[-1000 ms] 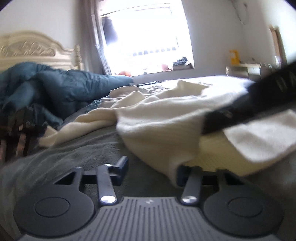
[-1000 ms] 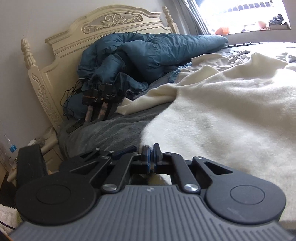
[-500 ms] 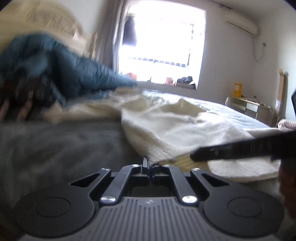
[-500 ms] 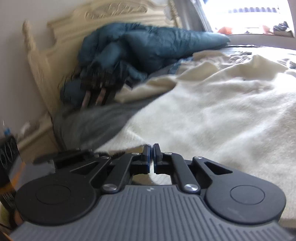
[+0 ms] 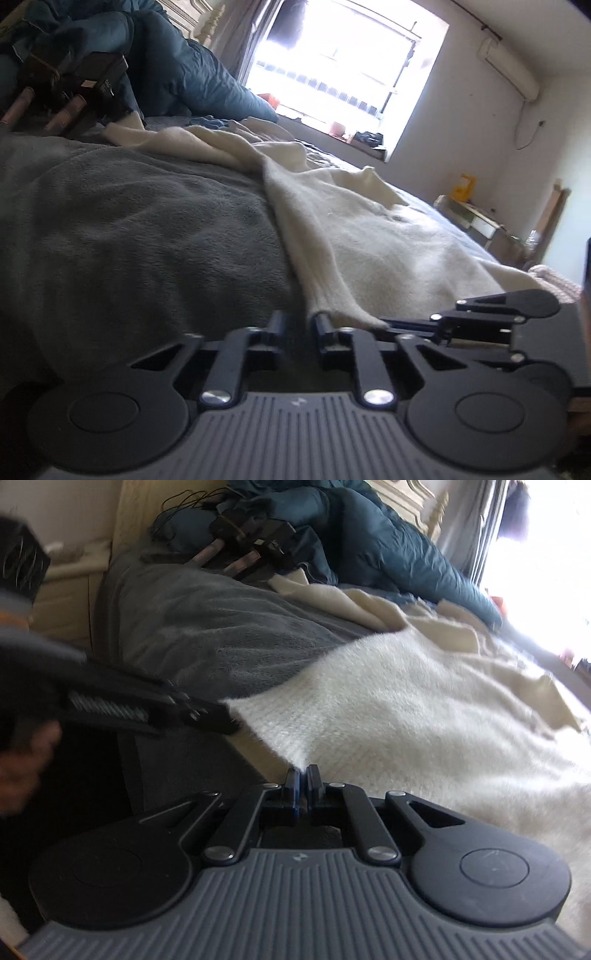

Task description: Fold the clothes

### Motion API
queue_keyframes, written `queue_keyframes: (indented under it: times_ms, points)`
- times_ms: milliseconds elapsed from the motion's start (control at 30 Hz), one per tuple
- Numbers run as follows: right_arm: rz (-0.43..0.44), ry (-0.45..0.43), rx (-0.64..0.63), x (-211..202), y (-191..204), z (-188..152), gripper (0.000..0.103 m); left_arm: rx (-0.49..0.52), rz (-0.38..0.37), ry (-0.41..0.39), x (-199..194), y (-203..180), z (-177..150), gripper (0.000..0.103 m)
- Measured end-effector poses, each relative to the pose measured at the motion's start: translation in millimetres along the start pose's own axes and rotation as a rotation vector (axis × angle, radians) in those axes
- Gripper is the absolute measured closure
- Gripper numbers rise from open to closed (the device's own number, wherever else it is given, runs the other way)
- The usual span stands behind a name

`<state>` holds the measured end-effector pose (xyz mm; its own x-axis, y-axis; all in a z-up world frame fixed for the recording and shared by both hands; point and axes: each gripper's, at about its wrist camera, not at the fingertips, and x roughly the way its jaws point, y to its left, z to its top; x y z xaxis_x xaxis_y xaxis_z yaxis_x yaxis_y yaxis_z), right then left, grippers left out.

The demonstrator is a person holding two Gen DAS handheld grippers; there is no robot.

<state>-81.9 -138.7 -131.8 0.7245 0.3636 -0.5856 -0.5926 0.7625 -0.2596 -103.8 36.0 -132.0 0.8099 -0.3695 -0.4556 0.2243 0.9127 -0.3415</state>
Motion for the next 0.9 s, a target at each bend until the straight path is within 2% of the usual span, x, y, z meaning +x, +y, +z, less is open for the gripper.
queue_keyframes:
  times_ms: [133,167,200,333,367,433,567,667,733,767,800,900]
  points:
    - [-0.029,-0.017,-0.072,-2,14,-3,0.099,0.015,-0.011,0.011,9,1,14,0.067]
    - [-0.033,-0.02,-0.086,-1,17,-4,0.099,0.018,-0.013,0.013,12,1,18,0.06]
    - [-0.032,-0.024,-0.091,-2,19,-4,0.098,0.022,-0.016,0.016,14,2,21,0.057]
    - [0.004,-0.026,-0.059,-7,22,-5,0.099,0.037,-0.026,0.026,23,3,36,0.056]
    - [0.003,-0.022,-0.045,-10,22,-6,0.099,0.04,-0.029,0.029,26,3,39,0.06]
    - [0.001,-0.014,-0.006,-18,21,-11,0.099,0.049,0.0,0.07,39,5,33,0.061]
    - [-0.032,-0.027,0.27,-55,-17,-32,0.098,0.102,0.009,0.051,37,5,24,0.061]
    - [-0.14,-0.1,0.564,-96,-71,-65,0.094,0.132,0.012,0.058,38,5,26,0.06]
    - [-0.221,-0.156,0.762,-123,-108,-88,0.081,0.161,0.025,0.061,35,1,28,0.059]
    - [-0.265,-0.181,0.85,-136,-124,-100,0.07,0.177,0.038,0.056,32,-1,30,0.056]
    - [-0.314,-0.202,0.923,-148,-137,-113,0.062,0.193,0.057,0.044,27,-3,30,0.053]
    - [-0.367,-0.242,1.089,-169,-164,-148,0.06,0.24,0.113,0.003,13,-12,34,0.052]
